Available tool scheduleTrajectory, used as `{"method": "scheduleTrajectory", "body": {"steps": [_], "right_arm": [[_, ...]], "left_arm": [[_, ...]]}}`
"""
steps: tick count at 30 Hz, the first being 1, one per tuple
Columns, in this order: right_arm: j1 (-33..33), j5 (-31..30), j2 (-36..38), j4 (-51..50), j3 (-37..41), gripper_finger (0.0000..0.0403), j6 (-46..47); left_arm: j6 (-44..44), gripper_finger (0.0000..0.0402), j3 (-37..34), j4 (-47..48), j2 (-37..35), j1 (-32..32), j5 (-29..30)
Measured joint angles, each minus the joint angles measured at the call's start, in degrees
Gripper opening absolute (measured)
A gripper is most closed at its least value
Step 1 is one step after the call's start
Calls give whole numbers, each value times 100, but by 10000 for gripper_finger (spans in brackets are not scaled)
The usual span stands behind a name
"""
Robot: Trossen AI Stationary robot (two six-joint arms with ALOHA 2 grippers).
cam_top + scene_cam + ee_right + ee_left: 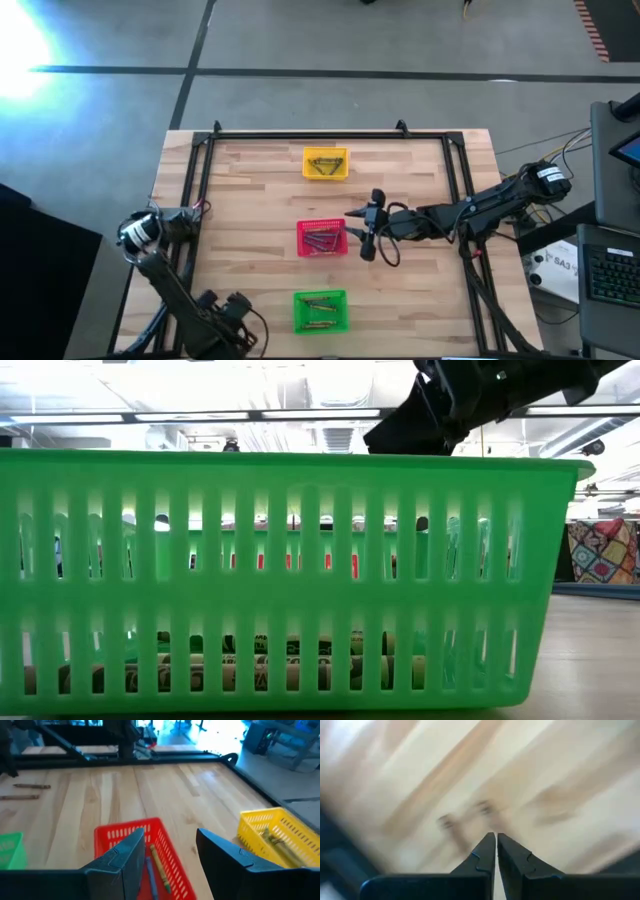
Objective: Sort crayons
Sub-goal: Put the brown crayon into the bottom green bin
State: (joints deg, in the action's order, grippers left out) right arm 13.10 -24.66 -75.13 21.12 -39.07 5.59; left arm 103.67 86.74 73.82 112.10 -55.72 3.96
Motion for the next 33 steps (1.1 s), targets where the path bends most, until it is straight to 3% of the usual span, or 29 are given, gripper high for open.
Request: {"method": "scheduleTrajectory", "body": {"steps": [3,6,10,16,18,21,23,27,33], "right_arm": [[0,154,0,-154,0,171,79],[0,246,2,-170,0,171,98],[0,262,2,-172,0,171,102],[0,262,2,-186,0,171,103],[0,262,2,-186,0,171,103],[0,262,2,-195,0,171,106],[0,263,6,-232,0,171,135],[0,260,9,-308,0,171,146],[0,262,9,-322,0,171,147]], "left_arm": [[502,15,-20,-440,-114,-111,683],[903,44,-31,-421,-100,-138,721],[1140,107,-35,-474,46,-140,889],[600,211,-63,-1291,413,118,1899],[350,235,-72,-1433,577,273,1778],[-45,257,-59,-1491,810,485,1073],[-222,262,-49,-1484,906,573,772],[-548,251,-37,-1542,954,626,706],[-627,176,-35,-1605,957,651,694]]}}
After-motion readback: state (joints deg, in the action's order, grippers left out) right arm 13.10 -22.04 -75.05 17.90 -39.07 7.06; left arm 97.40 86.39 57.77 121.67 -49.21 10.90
